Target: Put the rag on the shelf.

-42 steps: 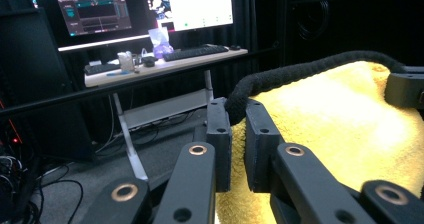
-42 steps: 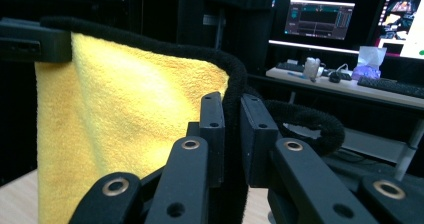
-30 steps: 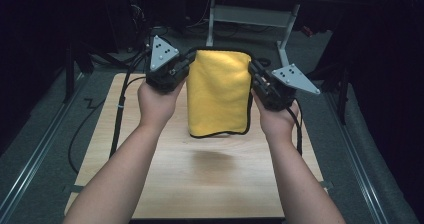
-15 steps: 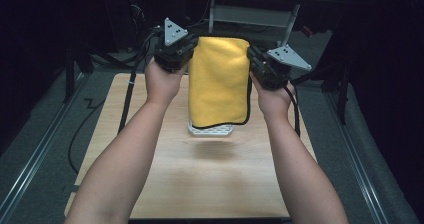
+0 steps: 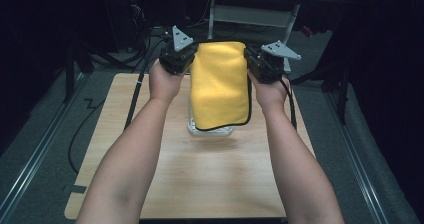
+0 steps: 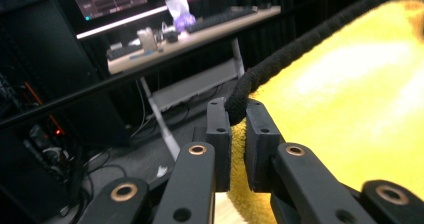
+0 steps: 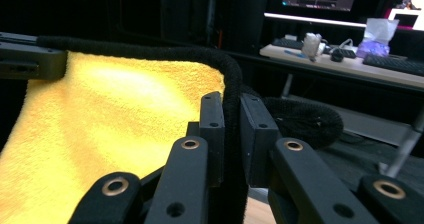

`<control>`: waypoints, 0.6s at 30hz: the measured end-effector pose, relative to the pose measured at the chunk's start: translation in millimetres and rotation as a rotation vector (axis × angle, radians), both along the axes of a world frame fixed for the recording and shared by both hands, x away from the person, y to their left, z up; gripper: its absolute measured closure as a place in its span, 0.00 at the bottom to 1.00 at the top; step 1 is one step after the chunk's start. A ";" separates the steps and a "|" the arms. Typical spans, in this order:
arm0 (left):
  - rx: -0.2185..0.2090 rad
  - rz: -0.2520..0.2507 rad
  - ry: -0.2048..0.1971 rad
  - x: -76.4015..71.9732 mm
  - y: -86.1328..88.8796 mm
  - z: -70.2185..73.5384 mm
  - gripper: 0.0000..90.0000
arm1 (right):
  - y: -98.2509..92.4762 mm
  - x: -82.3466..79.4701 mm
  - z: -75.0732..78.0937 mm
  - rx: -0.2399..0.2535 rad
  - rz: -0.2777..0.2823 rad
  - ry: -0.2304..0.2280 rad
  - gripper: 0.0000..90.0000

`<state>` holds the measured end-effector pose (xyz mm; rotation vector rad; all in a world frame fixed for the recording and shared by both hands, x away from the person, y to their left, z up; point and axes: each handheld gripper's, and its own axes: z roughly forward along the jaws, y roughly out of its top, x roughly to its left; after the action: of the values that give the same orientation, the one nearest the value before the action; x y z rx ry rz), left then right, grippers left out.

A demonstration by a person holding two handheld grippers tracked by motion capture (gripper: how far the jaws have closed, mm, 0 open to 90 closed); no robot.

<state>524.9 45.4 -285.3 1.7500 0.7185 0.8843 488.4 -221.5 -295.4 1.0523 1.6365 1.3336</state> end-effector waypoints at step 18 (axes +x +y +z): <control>0.060 0.007 0.101 22.1 5.9 -40.3 0.91 | 8.9 16.9 -27.8 -0.111 0.014 0.045 0.91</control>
<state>547.0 51.3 -325.6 1.8569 0.7712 0.8345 505.3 -212.7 -323.3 1.0127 1.7337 1.2216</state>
